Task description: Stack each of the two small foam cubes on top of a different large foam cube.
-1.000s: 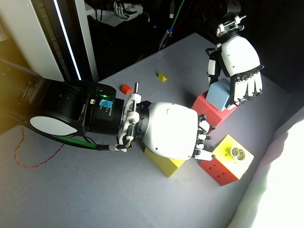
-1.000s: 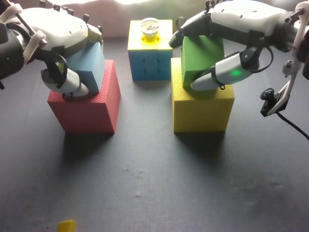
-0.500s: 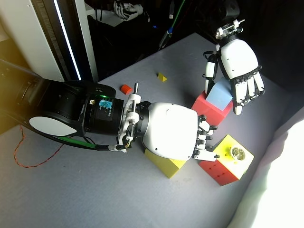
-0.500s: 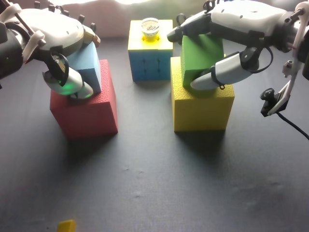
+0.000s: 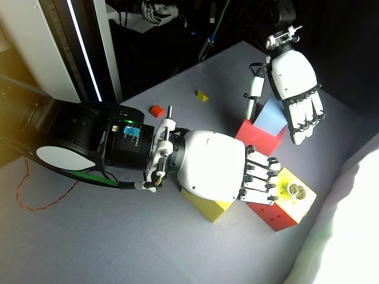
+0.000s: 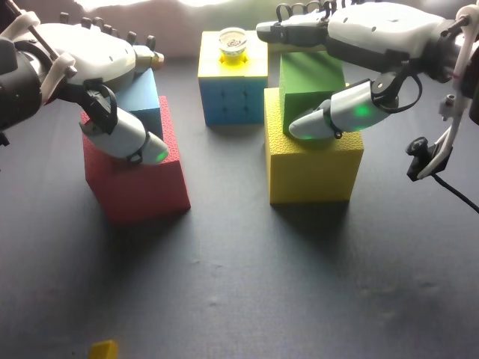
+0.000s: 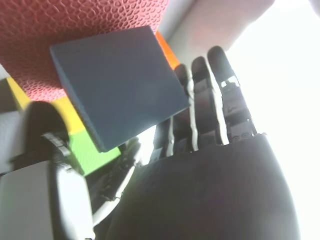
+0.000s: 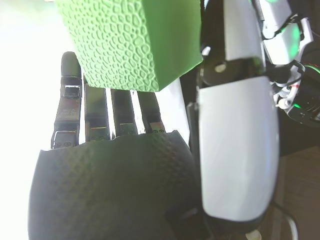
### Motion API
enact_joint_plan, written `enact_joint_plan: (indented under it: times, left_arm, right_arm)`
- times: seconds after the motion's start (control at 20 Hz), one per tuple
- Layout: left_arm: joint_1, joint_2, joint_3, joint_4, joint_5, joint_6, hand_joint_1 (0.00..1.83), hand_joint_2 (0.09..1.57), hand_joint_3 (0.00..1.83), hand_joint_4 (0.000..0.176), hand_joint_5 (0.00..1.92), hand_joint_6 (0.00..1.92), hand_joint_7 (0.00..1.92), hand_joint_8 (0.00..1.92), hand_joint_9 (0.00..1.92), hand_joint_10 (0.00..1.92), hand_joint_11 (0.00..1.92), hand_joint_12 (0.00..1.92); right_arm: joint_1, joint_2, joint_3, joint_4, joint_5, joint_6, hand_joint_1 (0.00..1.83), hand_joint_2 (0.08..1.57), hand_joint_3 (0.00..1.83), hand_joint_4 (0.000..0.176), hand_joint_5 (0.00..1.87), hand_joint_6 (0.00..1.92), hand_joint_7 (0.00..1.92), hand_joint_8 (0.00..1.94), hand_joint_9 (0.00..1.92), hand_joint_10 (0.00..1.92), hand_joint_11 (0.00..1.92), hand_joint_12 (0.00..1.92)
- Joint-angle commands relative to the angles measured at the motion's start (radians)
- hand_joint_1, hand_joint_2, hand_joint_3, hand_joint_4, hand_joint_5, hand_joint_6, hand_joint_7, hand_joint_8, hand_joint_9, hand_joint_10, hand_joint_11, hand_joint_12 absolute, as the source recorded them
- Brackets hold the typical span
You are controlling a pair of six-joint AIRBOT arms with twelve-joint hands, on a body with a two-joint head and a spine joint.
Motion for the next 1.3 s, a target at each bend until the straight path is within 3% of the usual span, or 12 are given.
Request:
enact_joint_plan:
  times: [0.0,0.05,0.3,0.35,0.45,0.55,0.7,0.8,0.85,1.05,1.15,1.25]
  left_arm:
    - [-0.010,0.012,-0.005,0.017,0.007,0.006,0.61,1.00,0.00,0.000,0.17,0.00,0.25,0.00,0.24,0.09,0.00,0.86]
    - [-0.014,0.013,-0.007,0.017,0.007,0.006,0.63,0.99,0.00,0.000,0.13,0.00,0.21,0.00,0.20,0.06,0.00,0.77]
    - [-0.025,0.018,-0.027,0.013,-0.015,0.007,0.77,0.92,0.00,0.000,0.08,0.00,0.14,0.00,0.15,0.01,0.00,0.59]
    - [-0.025,0.019,-0.029,0.012,-0.016,0.006,0.76,0.92,0.00,0.000,0.05,0.00,0.11,0.00,0.13,0.00,0.00,0.48]
    - [-0.029,0.021,-0.029,0.011,-0.018,0.006,0.70,0.89,0.00,0.000,0.04,0.00,0.08,0.00,0.10,0.00,0.00,0.45]
    - [-0.034,0.025,-0.029,0.012,-0.024,0.006,0.64,0.86,0.00,0.000,0.00,0.00,0.01,0.00,0.03,0.00,0.00,0.29]
    - [-0.038,0.026,-0.027,0.014,-0.027,0.006,0.63,0.86,0.00,0.000,0.00,0.00,0.01,0.00,0.03,0.00,0.00,0.28]
    - [-0.039,0.027,-0.027,0.014,-0.027,0.006,0.60,0.80,0.00,0.000,0.00,0.00,0.05,0.01,0.07,0.02,0.00,0.40]
    - [-0.040,0.027,-0.027,0.014,-0.027,0.006,0.59,0.79,0.00,0.000,0.00,0.00,0.03,0.01,0.05,0.00,0.00,0.36]
    - [-0.054,0.032,-0.028,0.014,-0.026,0.008,0.63,0.77,0.00,0.000,0.00,0.00,0.01,0.01,0.03,0.01,0.00,0.27]
    - [-0.068,0.037,-0.029,0.014,-0.026,0.016,0.62,0.76,0.00,0.000,0.00,0.00,0.02,0.01,0.04,0.01,0.00,0.32]
    - [-0.085,0.047,-0.035,0.014,-0.027,0.026,0.65,0.75,0.00,0.000,0.00,0.00,0.00,0.00,0.00,0.00,0.00,0.18]
  right_arm:
    - [0.006,0.010,0.003,0.005,0.117,0.006,0.92,0.95,0.00,0.000,0.19,0.00,0.22,0.00,0.22,0.00,0.00,0.63]
    - [0.007,0.010,0.003,0.005,0.117,0.006,0.96,0.95,0.00,0.000,0.14,0.00,0.16,0.00,0.15,0.00,0.00,0.50]
    - [0.019,0.016,0.002,0.003,0.118,0.006,1.07,0.84,0.00,0.000,0.10,0.00,0.11,0.00,0.10,0.00,0.00,0.34]
    - [0.020,0.017,0.002,0.003,0.118,0.007,1.07,0.83,0.00,0.000,0.09,0.00,0.10,0.00,0.09,0.00,0.00,0.33]
    - [0.020,0.020,0.002,0.003,0.118,0.008,1.04,0.83,0.00,0.000,0.04,0.00,0.05,0.00,0.04,0.00,0.00,0.18]
    - [0.021,0.021,0.002,0.003,0.118,0.010,1.02,0.82,0.00,0.000,0.03,0.00,0.03,0.00,0.02,0.00,0.00,0.18]
    - [0.023,0.023,0.002,0.003,0.123,0.015,1.02,0.82,0.00,0.000,0.03,0.00,0.03,0.00,0.02,0.00,0.00,0.17]
    - [0.023,0.023,0.002,0.003,0.124,0.018,1.02,0.82,0.00,0.000,0.03,0.00,0.02,0.00,0.02,0.00,0.00,0.17]
    - [0.023,0.023,0.002,0.003,0.124,0.020,0.97,0.81,0.00,0.000,0.03,0.00,0.02,0.00,0.02,0.00,0.00,0.20]
    - [0.029,0.030,-0.004,-0.010,0.124,0.038,1.02,0.81,0.00,0.000,0.00,0.00,0.00,0.00,0.00,0.00,0.00,0.03]
    - [0.039,0.042,-0.019,-0.025,0.108,0.038,1.02,0.80,0.00,0.000,0.00,0.00,0.00,0.00,0.00,0.00,0.01,0.03]
    - [0.043,0.059,-0.043,-0.025,0.094,0.039,1.00,0.82,0.00,0.000,0.00,0.00,0.00,0.00,0.00,0.00,0.00,0.00]
